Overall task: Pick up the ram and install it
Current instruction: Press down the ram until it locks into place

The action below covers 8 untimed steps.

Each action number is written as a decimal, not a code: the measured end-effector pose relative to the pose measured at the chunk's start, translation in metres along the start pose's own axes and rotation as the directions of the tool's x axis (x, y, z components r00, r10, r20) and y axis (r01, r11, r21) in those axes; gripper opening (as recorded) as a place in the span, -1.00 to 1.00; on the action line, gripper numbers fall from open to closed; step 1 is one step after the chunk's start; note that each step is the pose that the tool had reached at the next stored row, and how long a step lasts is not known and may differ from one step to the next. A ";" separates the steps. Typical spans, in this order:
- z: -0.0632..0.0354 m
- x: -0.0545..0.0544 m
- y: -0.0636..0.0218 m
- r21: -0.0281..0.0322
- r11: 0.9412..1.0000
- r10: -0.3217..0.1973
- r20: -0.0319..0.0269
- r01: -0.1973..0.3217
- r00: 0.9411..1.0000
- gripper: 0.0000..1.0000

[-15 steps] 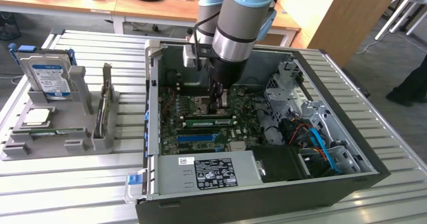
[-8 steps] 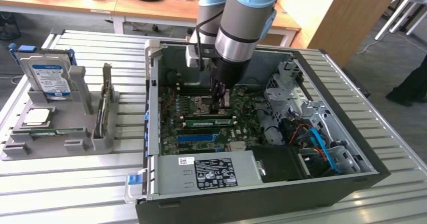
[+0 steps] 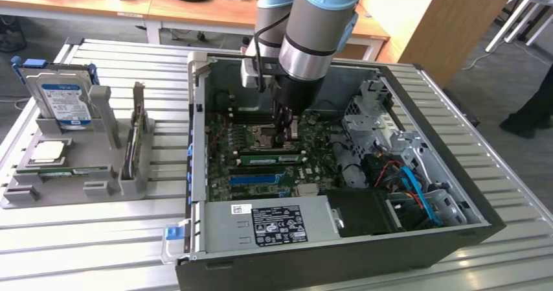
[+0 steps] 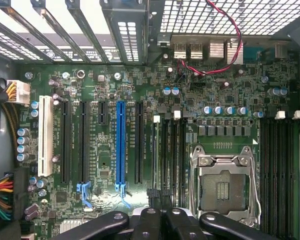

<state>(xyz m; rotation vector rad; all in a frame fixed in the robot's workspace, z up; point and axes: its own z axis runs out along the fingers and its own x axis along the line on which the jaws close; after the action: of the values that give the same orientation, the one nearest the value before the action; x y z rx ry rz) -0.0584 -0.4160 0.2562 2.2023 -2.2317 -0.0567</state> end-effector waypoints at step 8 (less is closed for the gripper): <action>-0.0001 0.000 -0.0017 0.000 1.000 0.000 0.000 0.000 1.000 -0.79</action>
<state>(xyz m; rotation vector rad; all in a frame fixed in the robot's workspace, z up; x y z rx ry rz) -0.0567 -0.4161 0.2562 2.2025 -2.2315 -0.0566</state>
